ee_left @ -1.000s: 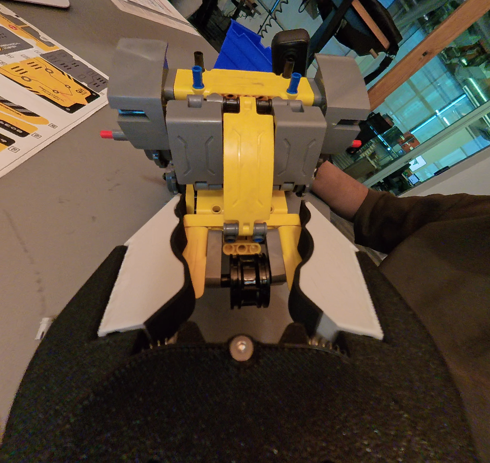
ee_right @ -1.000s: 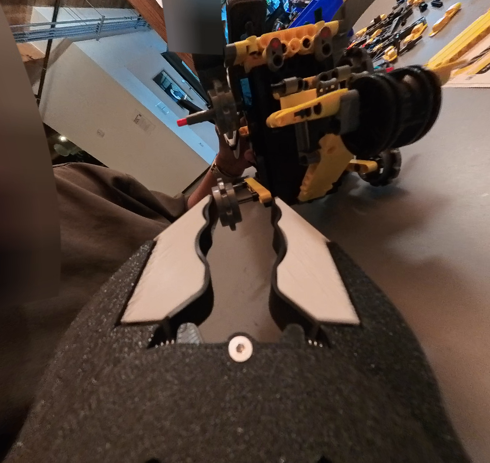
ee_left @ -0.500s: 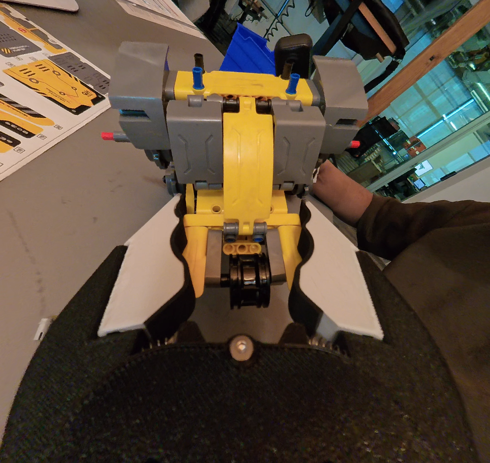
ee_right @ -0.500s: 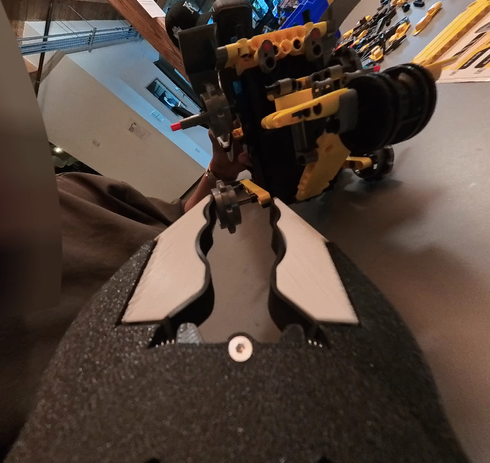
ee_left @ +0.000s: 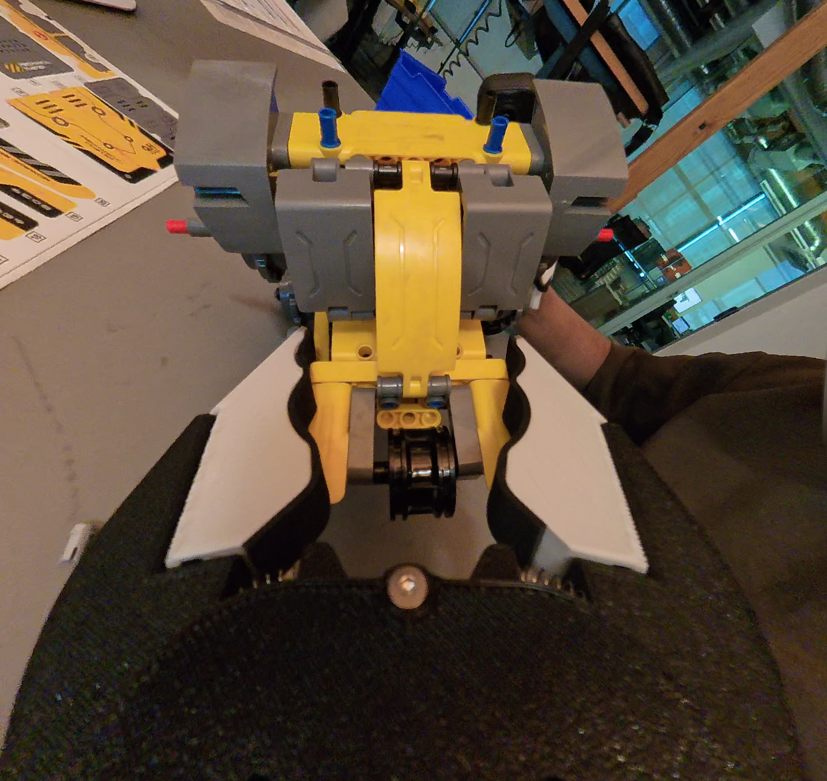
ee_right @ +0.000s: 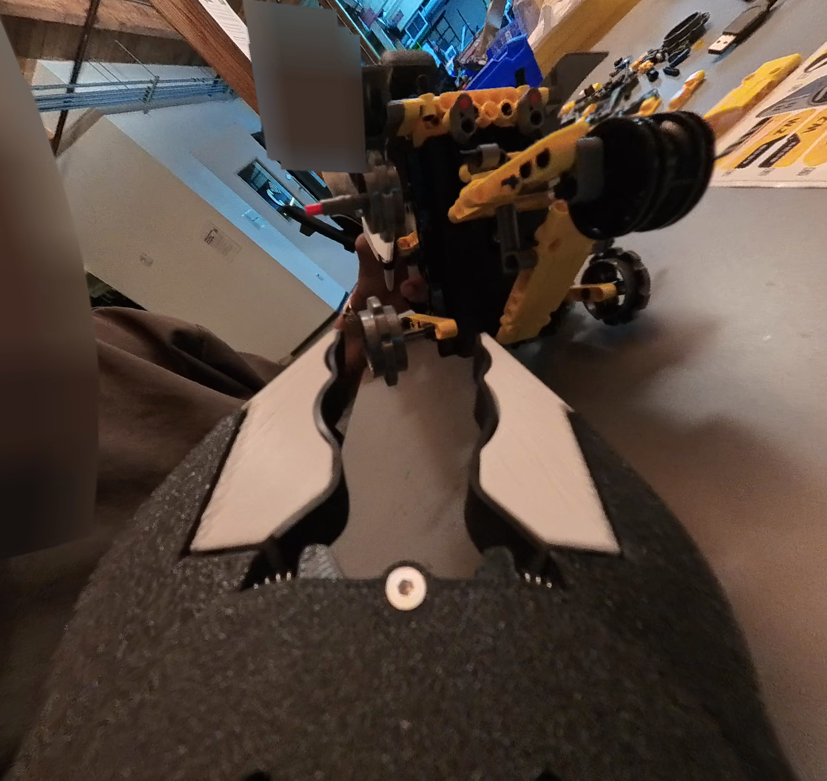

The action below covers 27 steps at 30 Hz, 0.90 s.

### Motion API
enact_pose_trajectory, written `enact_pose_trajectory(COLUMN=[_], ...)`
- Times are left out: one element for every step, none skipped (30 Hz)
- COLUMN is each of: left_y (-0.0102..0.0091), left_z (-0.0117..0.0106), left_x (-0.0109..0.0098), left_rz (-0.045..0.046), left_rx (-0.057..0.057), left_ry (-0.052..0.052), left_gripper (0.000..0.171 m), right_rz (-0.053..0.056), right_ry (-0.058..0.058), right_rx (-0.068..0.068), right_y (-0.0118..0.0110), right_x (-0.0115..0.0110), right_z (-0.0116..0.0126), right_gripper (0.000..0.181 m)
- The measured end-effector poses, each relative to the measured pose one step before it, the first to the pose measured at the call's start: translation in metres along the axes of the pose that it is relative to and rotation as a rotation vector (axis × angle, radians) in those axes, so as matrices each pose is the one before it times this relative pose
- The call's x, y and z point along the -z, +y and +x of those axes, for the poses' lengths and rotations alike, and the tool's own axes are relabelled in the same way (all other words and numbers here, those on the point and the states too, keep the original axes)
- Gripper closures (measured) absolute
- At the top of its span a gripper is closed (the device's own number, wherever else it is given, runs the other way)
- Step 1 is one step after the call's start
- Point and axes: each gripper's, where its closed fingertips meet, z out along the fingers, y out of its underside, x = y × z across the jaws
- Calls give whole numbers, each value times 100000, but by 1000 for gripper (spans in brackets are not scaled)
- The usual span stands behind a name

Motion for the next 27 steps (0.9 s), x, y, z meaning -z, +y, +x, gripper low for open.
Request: enact_pose_trajectory(left_y=[-11, -24, 8, 41, 20, 8, -17, -13, 2, 3, -2, -16, -16, -15, -6, -9, -12, 2, -5, -17, -5, -5, -10, -2, 2, -4, 3], left_z=[-35, -26, -22, -35, -53, -30, -21, -25, -14, 4, -2, -4, -9, -8, -5, -6, -5, 0, 0, -13, 1, -11, -6, -5, -1, 4, -7], left_x=[91, 101, 76, 36, 48, 30, 32, 19, 14, 6, 8, 1, -5, 10, 15, -1, 8, -5, 2, 5, 2, -3, -1, -7, 1, -13, 1], left_rz=[483, 589, 350, 141, 124, 81, 232, 130, 2, -35, 44, 89, 96, 22, 9, 88, 62, -14, 24, 45, 21, 21, 10, 17, -15, -4, 17], left_rx=[792, 879, 698, 423, 156, 314, 459, 386, 163, 27, 40, 104, 189, 153, 135, 170, 53, 19, 69, 76, 84, 83, 93, 48, -15, 21, 93], left_ry=[477, 605, 522, 225, -10, 183, 323, 266, 135, 137, 161, 161, 172, 177, 168, 160, 85, 84, 84, 62, 84, 95, 73, 34, 3, 31, 72], left_gripper=[88, 88, 88, 88, 88, 88, 88, 88, 88, 88, 88, 88, 88, 88, 88, 88, 88, 88, 88, 88, 88, 88, 88, 88, 88, 88, 88], right_rz=[1391, 1396, 1016, 570, 282, 228, 388, 585, 484, 421, 401, 492, 499, 415, 178, -83, -173, -359, -554, -461, -277, -285, -225, -28, -11, 28, 230], right_ry=[-1359, -1097, -375, 254, 680, 569, 486, 319, 83, 132, 170, 72, -74, -141, -143, -219, -125, 42, 29, 106, 67, -32, 143, 282, 231, 163, 218], right_rx=[-484, -427, -262, 204, 583, 679, 585, 643, 592, 411, 161, -58, -201, -285, -385, -427, -299, -120, -85, -70, 4, 5, 38, 175, 102, -39, -89], right_y=[-174, -155, -99, -19, 17, 7, -15, -49, -43, -25, -25, -43, -40, -31, 10, 39, 66, 92, 117, 105, 68, 63, 38, 2, -2, -20, -52], right_x=[151, 154, 145, 127, 98, 89, 88, 85, 95, 75, 61, 65, 42, 33, 15, -8, -39, -64, -98, -95, -90, -81, -60, -42, -18, -12, -10], right_z=[-195, -167, -63, 11, 30, -4, -24, -52, -82, -53, -3, 3, 14, 17, 46, 29, 37, 46, 22, 32, 13, -10, 19, 41, 44, 52, 75], right_gripper=[121, 120, 119, 120, 120, 120, 121, 121, 122, 123, 123, 124, 124, 125, 125, 125, 125, 126, 126, 126, 126, 126, 126, 127, 127, 127, 127])
